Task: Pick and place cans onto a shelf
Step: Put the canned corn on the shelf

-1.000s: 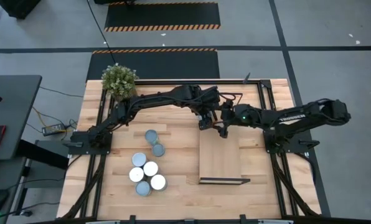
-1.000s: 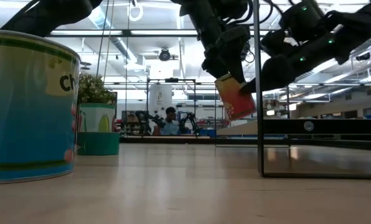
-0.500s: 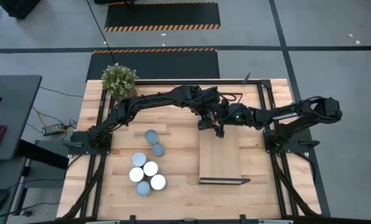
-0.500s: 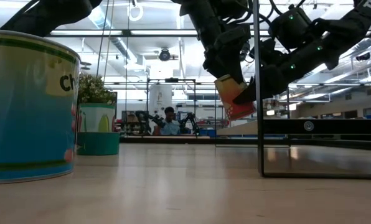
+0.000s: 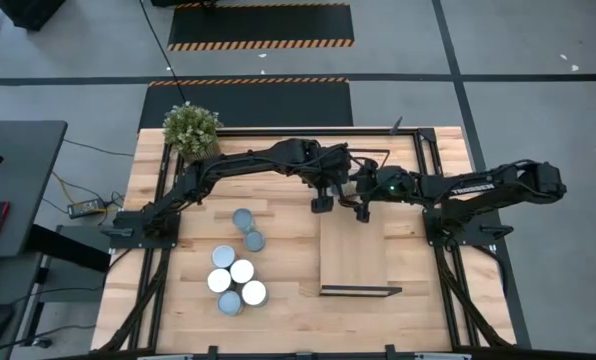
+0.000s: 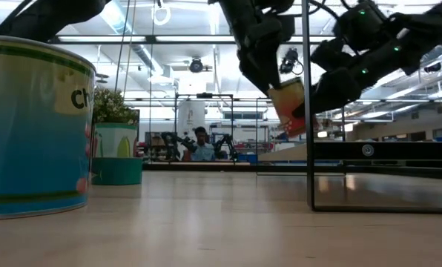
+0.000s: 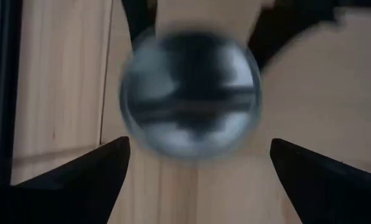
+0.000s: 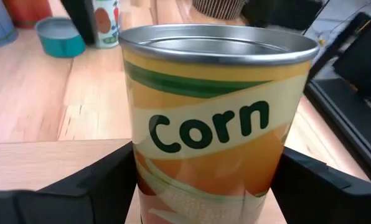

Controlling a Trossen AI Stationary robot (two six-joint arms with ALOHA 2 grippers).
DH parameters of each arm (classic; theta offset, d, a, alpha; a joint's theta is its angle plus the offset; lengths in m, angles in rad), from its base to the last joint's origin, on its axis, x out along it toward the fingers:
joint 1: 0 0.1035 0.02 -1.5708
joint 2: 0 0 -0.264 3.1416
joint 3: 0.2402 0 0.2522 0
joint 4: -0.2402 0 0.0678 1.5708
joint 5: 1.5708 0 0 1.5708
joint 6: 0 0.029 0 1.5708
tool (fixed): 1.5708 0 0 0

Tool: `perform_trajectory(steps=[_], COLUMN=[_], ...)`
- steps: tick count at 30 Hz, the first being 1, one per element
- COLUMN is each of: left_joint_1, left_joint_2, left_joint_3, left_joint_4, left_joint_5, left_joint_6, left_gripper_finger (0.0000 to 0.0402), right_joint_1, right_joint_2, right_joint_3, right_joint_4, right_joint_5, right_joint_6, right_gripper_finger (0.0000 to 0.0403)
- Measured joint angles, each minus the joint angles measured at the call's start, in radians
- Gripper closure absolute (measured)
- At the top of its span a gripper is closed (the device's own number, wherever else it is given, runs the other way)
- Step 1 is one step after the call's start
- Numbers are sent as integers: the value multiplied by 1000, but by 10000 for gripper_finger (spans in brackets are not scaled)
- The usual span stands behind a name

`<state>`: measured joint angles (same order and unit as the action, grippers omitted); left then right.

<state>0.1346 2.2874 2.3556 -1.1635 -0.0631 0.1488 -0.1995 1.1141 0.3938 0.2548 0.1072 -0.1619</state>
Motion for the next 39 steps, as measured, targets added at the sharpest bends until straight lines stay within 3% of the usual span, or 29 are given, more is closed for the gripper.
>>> perform_trajectory(steps=[13,19,25,32,39], left_joint_1=[-34,-52,-79,-89,-89], left_joint_2=[-13,-14,-19,-91,-131], left_joint_3=[-36,-35,-35,-35,-33], left_joint_4=[-28,-63,-123,-151,-158], left_joint_5=[-15,-32,-169,-169,-140], left_joint_6=[-26,-33,-33,-85,-119], left_gripper_finger=[8,13,14,14,14], right_joint_1=[-42,-61,-65,-65,-65], right_joint_2=[-178,-212,-215,-215,-215], right_joint_3=[-264,-330,-356,-357,-350], right_joint_4=[215,253,253,246,206], right_joint_5=[40,142,239,241,234], right_joint_6=[58,97,142,151,172], right_gripper_finger=[78,78,78,65,14])
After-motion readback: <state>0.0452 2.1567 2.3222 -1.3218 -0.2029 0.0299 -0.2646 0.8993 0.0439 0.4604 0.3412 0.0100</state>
